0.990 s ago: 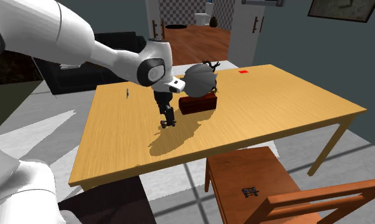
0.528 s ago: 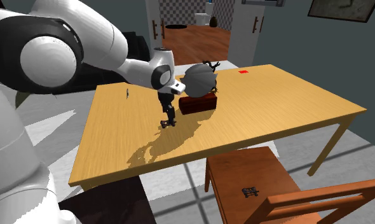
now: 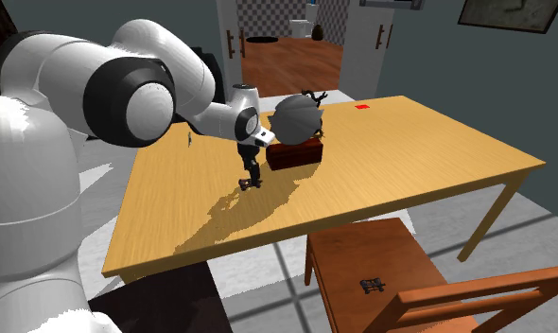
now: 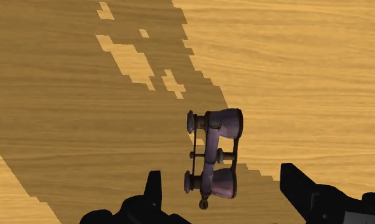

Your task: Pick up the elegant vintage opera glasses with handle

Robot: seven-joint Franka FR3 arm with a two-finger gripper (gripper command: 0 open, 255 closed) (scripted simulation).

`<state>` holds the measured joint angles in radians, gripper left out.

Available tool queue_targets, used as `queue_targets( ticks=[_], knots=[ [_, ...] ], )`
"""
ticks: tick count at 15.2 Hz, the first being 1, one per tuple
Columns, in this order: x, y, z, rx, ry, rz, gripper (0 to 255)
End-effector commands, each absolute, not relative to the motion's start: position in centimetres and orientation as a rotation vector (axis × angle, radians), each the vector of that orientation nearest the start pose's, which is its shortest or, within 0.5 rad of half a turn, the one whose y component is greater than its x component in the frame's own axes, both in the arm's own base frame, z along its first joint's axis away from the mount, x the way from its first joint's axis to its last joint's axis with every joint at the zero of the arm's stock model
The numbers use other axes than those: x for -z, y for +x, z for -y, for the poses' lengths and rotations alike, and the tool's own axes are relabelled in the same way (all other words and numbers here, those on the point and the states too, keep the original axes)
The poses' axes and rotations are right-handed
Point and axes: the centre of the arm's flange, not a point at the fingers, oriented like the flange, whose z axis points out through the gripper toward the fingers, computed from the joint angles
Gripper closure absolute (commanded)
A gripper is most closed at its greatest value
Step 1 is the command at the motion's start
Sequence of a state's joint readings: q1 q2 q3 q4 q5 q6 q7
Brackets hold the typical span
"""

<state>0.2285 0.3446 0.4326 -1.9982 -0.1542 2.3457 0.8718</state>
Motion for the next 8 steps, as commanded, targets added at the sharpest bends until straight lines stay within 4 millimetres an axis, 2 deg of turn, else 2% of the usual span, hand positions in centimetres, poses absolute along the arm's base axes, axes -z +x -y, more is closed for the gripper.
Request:
queue_targets(
  ticks=[1, 5, 6, 8],
  knots=[
    [-29.4, 48.5, -36.3, 0.013, -3.086, -0.201, 0],
    [-28.0, 48.5, -36.3, 0.013, -3.086, -0.201, 0],
    [-28.1, 48.5, -36.3, 0.013, -3.086, -0.201, 255],
    [-28.1, 48.5, -36.3, 0.013, -3.086, -0.201, 255]
  ],
)
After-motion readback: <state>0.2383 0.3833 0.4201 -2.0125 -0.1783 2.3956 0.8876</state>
